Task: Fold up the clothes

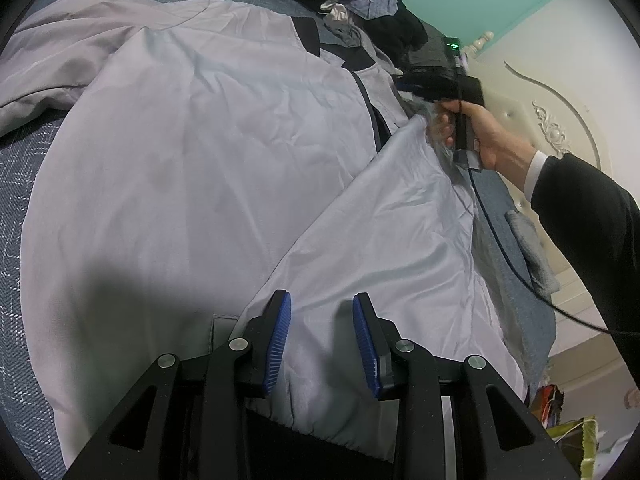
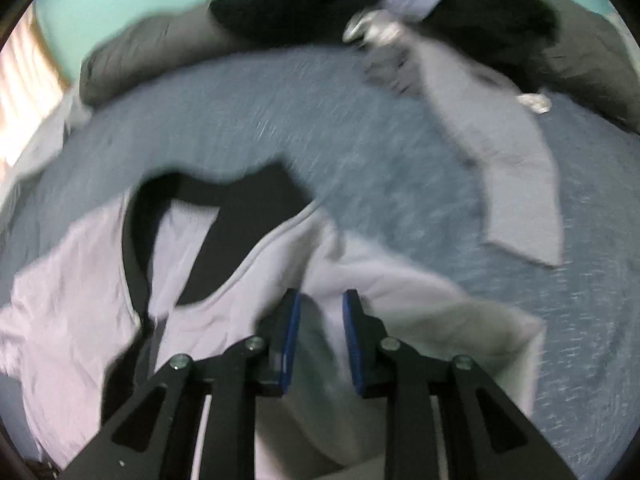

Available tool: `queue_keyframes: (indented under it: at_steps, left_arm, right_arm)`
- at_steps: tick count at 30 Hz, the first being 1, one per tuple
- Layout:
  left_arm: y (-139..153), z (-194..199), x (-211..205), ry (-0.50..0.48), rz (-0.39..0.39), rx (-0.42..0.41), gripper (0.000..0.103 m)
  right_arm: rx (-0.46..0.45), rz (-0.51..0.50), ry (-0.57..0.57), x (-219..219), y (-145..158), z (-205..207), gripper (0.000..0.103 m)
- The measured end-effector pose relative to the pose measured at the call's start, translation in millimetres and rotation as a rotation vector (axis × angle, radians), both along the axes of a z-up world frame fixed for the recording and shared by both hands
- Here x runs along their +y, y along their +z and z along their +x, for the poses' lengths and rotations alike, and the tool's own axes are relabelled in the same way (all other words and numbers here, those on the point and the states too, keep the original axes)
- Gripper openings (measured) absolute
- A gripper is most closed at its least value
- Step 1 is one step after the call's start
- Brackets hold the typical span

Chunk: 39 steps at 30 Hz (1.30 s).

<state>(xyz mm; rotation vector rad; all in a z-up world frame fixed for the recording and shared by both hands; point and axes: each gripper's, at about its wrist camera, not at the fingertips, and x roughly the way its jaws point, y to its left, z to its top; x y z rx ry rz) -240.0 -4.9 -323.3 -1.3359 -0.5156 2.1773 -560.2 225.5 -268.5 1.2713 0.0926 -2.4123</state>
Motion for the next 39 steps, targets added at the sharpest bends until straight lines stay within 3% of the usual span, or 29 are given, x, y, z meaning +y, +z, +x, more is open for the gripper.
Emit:
queue_keyframes:
  at_steps: [2,6,7,9,13,16,18,21,31,34,36,39]
  left_arm:
    - [0,0,0,-0.001,-0.002,0.001,0.036]
    - [-1,1,1,-0.001,-0.002,0.002,0.036]
    - [-1,1,1,-0.002,-0.002,0.002,0.036]
    - [0,1,1,-0.002,-0.002,0.003,0.036]
    - [-1,2,1,-0.003,-0.002,0.005,0.037]
    - [-1,3,0,-0.004,0.0,0.005,0.037]
    - [-1,3,0,-0.005,0.001,0.005,0.037]
    - [-1,4,0,-0.005,0.001,0.004,0.038]
    - [0,4,0,-0.003,0.001,0.006,0.038]
    - [-1,4,0,-0.003,0.004,0.005,0.038]
    - [-1,4,0,-0.003,0.005,0.005,0.038]
    - [-1,4,1,-0.002,0.003,0.006,0.038]
  right_arm:
    - [0.041,-0.012,-0.088,18,10,-5,0.023]
    - [0.007,-0.031,-0.196,44,11,-18,0.026]
    - [0.002,-0.022,-0.196,44,10,-18,0.029]
    - [-0.017,0.015,-0.184,41,5,-18,0.05]
    - [-0.039,0.145,-0.111,28,-10,-20,0.05]
    - [-0.039,0.188,-0.081,28,-20,-16,0.047]
    - [-0.03,0.199,-0.074,31,-21,-14,0.025]
    - [-0.018,0.232,-0.061,33,-22,-12,0.004]
    - [0.045,0.16,-0.146,55,-13,-15,0.003]
    - [0.041,0.134,-0.156,60,-13,-15,0.007]
    - [0.034,0.128,-0.144,60,-14,-15,0.015]
    - [0.024,0.134,-0.134,60,-18,-15,0.015]
